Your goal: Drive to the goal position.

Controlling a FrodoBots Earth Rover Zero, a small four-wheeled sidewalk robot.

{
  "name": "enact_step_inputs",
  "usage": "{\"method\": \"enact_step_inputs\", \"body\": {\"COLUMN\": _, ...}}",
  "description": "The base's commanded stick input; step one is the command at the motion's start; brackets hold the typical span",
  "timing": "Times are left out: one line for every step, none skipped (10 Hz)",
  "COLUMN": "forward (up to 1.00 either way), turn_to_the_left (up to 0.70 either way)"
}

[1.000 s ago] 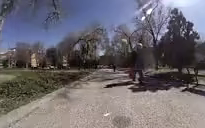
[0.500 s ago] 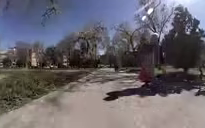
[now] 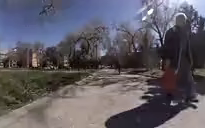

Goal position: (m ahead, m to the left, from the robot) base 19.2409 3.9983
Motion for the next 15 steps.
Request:
{"method": "enact_step_inputs", "body": {"forward": 1.00, "turn_to_the_left": 0.00}}
{"method": "enact_step_inputs", "body": {"forward": 1.00, "turn_to_the_left": 0.00}}
{"method": "enact_step_inputs", "body": {"forward": 1.00, "turn_to_the_left": 0.00}}
{"method": "enact_step_inputs", "body": {"forward": 1.00, "turn_to_the_left": 0.00}}
{"method": "enact_step_inputs", "body": {"forward": 1.00, "turn_to_the_left": 0.00}}
{"method": "enact_step_inputs", "body": {"forward": 1.00, "turn_to_the_left": 0.00}}
{"method": "enact_step_inputs", "body": {"forward": 1.00, "turn_to_the_left": 0.00}}
{"method": "enact_step_inputs", "body": {"forward": 1.00, "turn_to_the_left": 0.00}}
{"method": "enact_step_inputs", "body": {"forward": 1.00, "turn_to_the_left": 0.00}}
{"method": "enact_step_inputs", "body": {"forward": 1.00, "turn_to_the_left": 0.00}}
{"method": "enact_step_inputs", "body": {"forward": 1.00, "turn_to_the_left": 0.00}}
{"method": "enact_step_inputs", "body": {"forward": 1.00, "turn_to_the_left": 0.00}}
{"method": "enact_step_inputs", "body": {"forward": 1.00, "turn_to_the_left": 0.00}}
{"method": "enact_step_inputs", "body": {"forward": 1.00, "turn_to_the_left": 0.00}}
{"method": "enact_step_inputs", "body": {"forward": 1.00, "turn_to_the_left": 0.00}}
